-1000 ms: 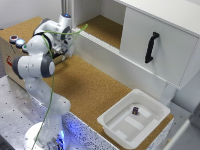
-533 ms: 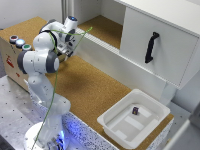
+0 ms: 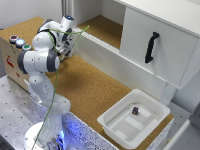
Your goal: Pull the handle of the drawer
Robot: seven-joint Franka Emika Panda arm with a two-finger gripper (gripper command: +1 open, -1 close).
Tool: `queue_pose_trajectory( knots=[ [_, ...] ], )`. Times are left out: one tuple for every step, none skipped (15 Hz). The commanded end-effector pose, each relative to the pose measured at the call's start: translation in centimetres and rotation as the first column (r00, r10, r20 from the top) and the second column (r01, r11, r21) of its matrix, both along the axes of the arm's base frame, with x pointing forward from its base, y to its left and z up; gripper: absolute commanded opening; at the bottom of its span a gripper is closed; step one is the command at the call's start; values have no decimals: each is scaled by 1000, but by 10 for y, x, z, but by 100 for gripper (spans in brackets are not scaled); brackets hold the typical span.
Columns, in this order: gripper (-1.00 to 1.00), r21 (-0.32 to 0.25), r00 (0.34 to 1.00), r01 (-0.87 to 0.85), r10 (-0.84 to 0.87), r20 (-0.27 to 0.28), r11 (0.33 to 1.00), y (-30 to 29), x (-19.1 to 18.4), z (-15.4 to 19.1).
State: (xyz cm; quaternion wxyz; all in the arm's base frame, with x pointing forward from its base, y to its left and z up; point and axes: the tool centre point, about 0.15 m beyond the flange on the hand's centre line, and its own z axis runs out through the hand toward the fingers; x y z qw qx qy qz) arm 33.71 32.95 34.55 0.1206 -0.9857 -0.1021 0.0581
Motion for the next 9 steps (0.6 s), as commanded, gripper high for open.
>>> queue_pose_trajectory(
  knots=[
    [100, -33, 999, -5, 4, -54, 999, 18, 13, -3],
    [100, -33, 999, -5, 4, -54, 999, 18, 13, -3],
    [100, -33, 999, -5, 4, -54, 999, 18, 13, -3],
    [100, -33, 999, -5, 4, -54, 999, 18, 13, -3],
    [100, -33, 999, -5, 4, -54, 999, 18, 13, -3],
    [100, -33, 999, -5, 4, -54, 999, 18, 13, -3],
    [100, 1, 1000, 0, 0, -11, 1000, 5, 3, -2],
    [100, -3, 1000, -15, 15, 21, 1000, 4, 2, 5],
    [100, -56, 994, -9, 15, 108, 998, 6, -4, 21]
  ],
)
